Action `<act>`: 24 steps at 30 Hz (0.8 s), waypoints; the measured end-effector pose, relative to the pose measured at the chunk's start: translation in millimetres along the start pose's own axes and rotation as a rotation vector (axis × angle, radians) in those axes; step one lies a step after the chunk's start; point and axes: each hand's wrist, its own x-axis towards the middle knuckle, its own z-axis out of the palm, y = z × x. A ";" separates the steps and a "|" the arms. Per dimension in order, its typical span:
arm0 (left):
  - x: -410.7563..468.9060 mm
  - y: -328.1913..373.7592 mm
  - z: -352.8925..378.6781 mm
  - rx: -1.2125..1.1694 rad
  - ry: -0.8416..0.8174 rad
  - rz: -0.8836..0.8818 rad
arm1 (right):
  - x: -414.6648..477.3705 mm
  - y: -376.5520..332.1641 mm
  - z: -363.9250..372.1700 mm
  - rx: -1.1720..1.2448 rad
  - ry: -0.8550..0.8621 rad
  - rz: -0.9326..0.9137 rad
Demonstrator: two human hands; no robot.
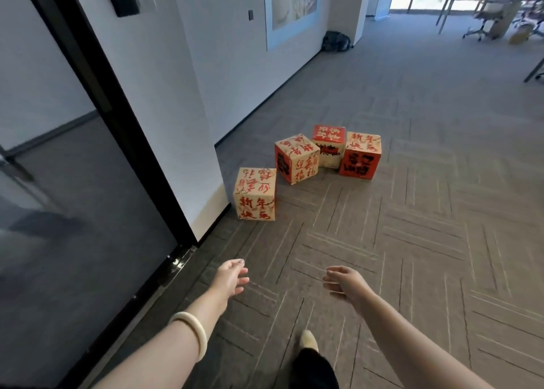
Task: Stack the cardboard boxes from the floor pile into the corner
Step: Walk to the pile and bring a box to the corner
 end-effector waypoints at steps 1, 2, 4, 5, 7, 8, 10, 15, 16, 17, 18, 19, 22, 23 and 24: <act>22.6 9.6 3.8 -0.003 0.016 -0.008 | 24.2 -11.4 1.7 -0.005 -0.007 0.009; 44.9 19.8 6.9 -0.009 0.037 -0.016 | 48.7 -23.5 3.7 -0.010 -0.015 0.017; 88.7 41.9 11.9 -0.028 0.085 -0.036 | 99.9 -49.1 6.2 -0.019 -0.029 0.033; 109.7 55.5 13.9 -0.029 0.109 -0.046 | 123.8 -65.3 7.4 -0.030 -0.040 0.041; 145.5 81.8 17.2 -0.021 0.147 -0.062 | 163.8 -98.1 9.9 -0.063 -0.073 0.056; 162.7 95.6 19.4 -0.024 0.160 -0.059 | 182.9 -115.9 11.2 -0.083 -0.084 0.059; 195.0 120.7 24.2 -0.025 0.167 -0.065 | 216.7 -150.4 14.9 -0.094 -0.086 0.075; 280.3 160.4 31.0 0.005 0.149 -0.102 | 298.5 -208.9 37.9 -0.151 -0.123 0.118; 301.1 165.9 30.0 -0.004 0.153 -0.120 | 316.1 -216.7 43.4 -0.154 -0.127 0.131; 323.7 171.7 28.2 -0.012 0.154 -0.141 | 334.2 -224.4 49.2 -0.158 -0.124 0.150; 347.3 178.6 25.9 -0.014 0.152 -0.162 | 353.0 -231.5 54.9 -0.162 -0.116 0.172; 372.9 186.6 23.5 -0.007 0.144 -0.179 | 372.3 -239.4 61.0 -0.165 -0.104 0.191; 464.3 214.5 13.7 0.027 0.117 -0.198 | 440.5 -260.0 81.9 -0.145 -0.055 0.242; 497.4 225.3 10.1 0.042 0.116 -0.210 | 464.7 -266.4 89.6 -0.139 -0.029 0.267; 531.0 237.5 7.7 0.061 0.110 -0.225 | 489.9 -273.3 97.8 -0.135 -0.001 0.292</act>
